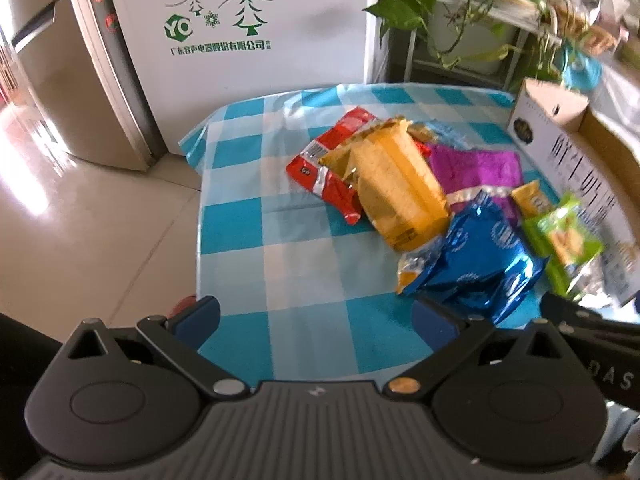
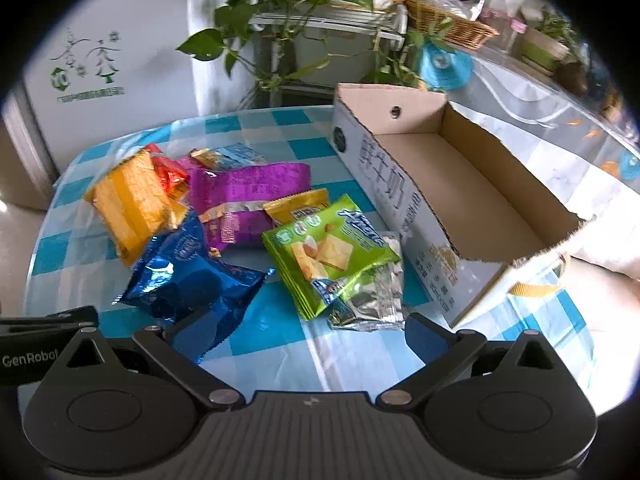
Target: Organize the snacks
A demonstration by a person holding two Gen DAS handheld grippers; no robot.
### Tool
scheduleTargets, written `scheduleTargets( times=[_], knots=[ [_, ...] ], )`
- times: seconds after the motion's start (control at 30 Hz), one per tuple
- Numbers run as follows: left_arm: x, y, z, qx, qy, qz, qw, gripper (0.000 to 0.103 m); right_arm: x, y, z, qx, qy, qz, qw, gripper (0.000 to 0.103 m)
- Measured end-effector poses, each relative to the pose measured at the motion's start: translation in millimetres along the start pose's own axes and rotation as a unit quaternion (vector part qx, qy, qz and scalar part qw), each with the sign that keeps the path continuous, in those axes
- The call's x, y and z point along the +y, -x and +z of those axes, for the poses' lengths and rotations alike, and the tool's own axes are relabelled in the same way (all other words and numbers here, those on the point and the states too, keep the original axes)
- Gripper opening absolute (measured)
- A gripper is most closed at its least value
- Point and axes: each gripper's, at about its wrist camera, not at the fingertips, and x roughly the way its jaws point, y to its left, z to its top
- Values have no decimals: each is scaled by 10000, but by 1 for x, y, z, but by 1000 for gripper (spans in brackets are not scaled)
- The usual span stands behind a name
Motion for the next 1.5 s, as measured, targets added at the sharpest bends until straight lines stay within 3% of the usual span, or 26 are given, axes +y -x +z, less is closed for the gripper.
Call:
scheduleTargets(
  times=[0.1,0.2,0.4,0.6,0.77,0.9,1.1,1.27,1.37,1.5],
  knots=[
    [9,1,4,64,273,-309,9991,102,-4,9,10,-4,177,387,9991,103],
    [16,-1,5,112,406,-294,9987,102,-10,23,21,-139,357,751,9964,103],
    [38,-3,10,57,906,-527,9945,102,-40,35,21,-313,56,1281,9913,103],
    [42,-4,13,-151,1164,-783,9900,102,-51,27,8,-239,-73,1239,9920,98],
    [14,-13,18,-53,1080,-1370,9846,102,-52,26,3,-281,-86,1136,9931,92],
    [-6,-20,21,-74,1086,-1604,9810,102,-57,23,2,-248,-275,1121,9930,90],
    [-27,-38,29,61,1108,-1719,9788,102,-63,22,0,-275,-440,1148,9920,90],
    [-39,-49,23,158,900,-1426,9856,102,-66,16,0,-186,-586,1188,9910,90],
    [-32,-48,19,175,1002,-1456,9841,102,-66,13,-1,-152,-657,1235,9901,90],
    [-20,-41,13,169,884,-1242,9882,103,-68,9,0,-98,-878,1358,9868,90]
  ],
)
